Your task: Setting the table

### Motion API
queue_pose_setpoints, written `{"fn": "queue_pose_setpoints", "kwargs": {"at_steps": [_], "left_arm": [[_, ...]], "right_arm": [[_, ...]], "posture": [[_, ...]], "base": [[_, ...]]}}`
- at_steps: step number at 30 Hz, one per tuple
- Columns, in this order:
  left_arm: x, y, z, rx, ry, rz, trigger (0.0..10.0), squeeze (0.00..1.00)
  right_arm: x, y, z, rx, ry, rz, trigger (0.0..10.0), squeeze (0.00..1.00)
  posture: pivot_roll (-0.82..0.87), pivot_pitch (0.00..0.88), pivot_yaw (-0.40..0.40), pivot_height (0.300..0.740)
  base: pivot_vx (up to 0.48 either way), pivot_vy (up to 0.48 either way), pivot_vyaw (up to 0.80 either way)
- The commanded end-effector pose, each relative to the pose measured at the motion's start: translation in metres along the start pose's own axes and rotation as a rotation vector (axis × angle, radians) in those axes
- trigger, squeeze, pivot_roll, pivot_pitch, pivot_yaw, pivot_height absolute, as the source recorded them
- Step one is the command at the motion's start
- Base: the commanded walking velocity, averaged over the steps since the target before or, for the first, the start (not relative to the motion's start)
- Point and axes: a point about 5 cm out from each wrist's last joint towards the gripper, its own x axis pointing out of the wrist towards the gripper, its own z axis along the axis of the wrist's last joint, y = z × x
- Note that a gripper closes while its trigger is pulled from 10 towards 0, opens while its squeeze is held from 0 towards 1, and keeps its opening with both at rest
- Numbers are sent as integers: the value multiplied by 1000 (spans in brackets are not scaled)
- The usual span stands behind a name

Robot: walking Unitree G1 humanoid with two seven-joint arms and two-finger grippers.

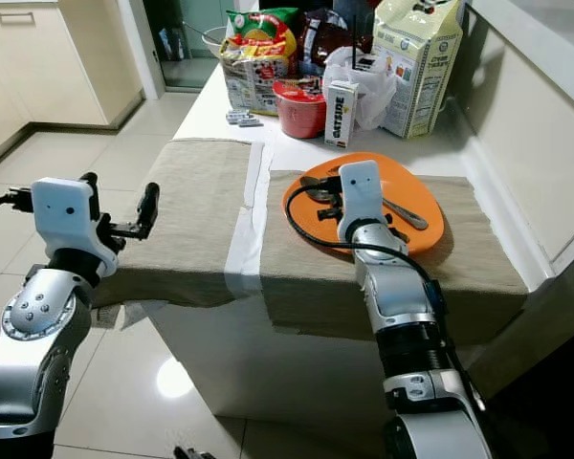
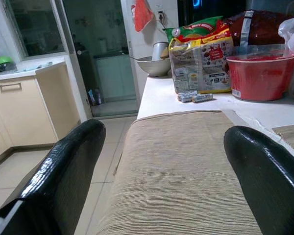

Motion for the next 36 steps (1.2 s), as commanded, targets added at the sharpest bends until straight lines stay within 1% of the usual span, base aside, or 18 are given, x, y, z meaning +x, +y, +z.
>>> {"fn": "queue_pose_setpoints", "kwargs": {"at_steps": [1, 2, 3, 4, 6, 7, 12, 13, 15, 25, 26, 28, 29, 36], "left_arm": [[3, 3, 10, 9, -39, 0, 10000, 0], [4, 3, 11, 10, -41, 2, 10000, 0], [4, 3, 11, 10, -41, 2, 10000, 0], [4, 3, 11, 12, -43, 5, 10000, 0], [4, 3, 11, 12, -46, 8, 10000, 0], [4, 3, 11, 12, -46, 8, 10000, 0], [6, 2, 11, 7, -48, 12, 10000, 0], [6, 2, 11, 7, -48, 12, 10000, 0], [7, 1, 12, 4, -51, 12, 10000, 0], [10, -1, 13, 11, -60, 8, 10000, 0], [10, 0, 11, 11, -54, 24, 10000, 0], [10, 1, 11, 11, -52, 28, 10000, 0], [10, 1, 11, 9, -52, 30, 10000, 0], [9, 0, 11, 5, -52, 31, 10000, 0]], "right_arm": [[-1, 5, -10, -25, 18, 13, 10000, 0], [-1, 5, -3, -34, -29, 13, 10000, 0], [-1, 5, -3, -34, -29, 13, 10000, 0], [-2, 5, 5, -50, -78, 14, 10000, 0], [-6, 9, 28, -40, -235, 23, 10000, 0], [-6, 9, 28, -40, -235, 23, 10000, 0], [-19, 14, 51, -46, -414, 31, 10000, 0], [-19, 14, 51, -46, -414, 31, 10000, 0], [-27, 14, 58, -51, -497, 21, 10000, 0], [-31, 12, 57, -63, -539, -6, 10000, 0], [-30, 13, 50, -50, -514, -5, 10000, 47], [-30, 13, 48, -46, -508, -4, 10000, 47], [-30, 14, 46, -42, -501, 4, 10000, 1000], [-27, 12, 42, -63, -471, 5, 10000, 1000]], "posture": [[-75, 0, 79, 740], [-75, 0, 79, 740], [-75, 0, 79, 740], [-75, 0, 79, 740], [-76, 0, 81, 740], [-76, 0, 81, 740], [-79, 0, 77, 740], [-79, 0, 77, 740], [-86, 0, 74, 740], [-90, 0, 77, 740], [-86, 0, 75, 740], [-86, 0, 75, 740], [-86, 0, 74, 740], [-89, 0, 72, 740]], "base": [[0, 0, 0], [0, 0, 0], [0, 0, 0], [0, 0, 0], [0, 0, 0], [0, 0, 0], [0, 0, 0], [0, 0, 0], [0, 0, 0], [0, 0, 0], [0, 0, 0], [0, 0, 0], [0, 0, 0], [0, 0, 0]]}}
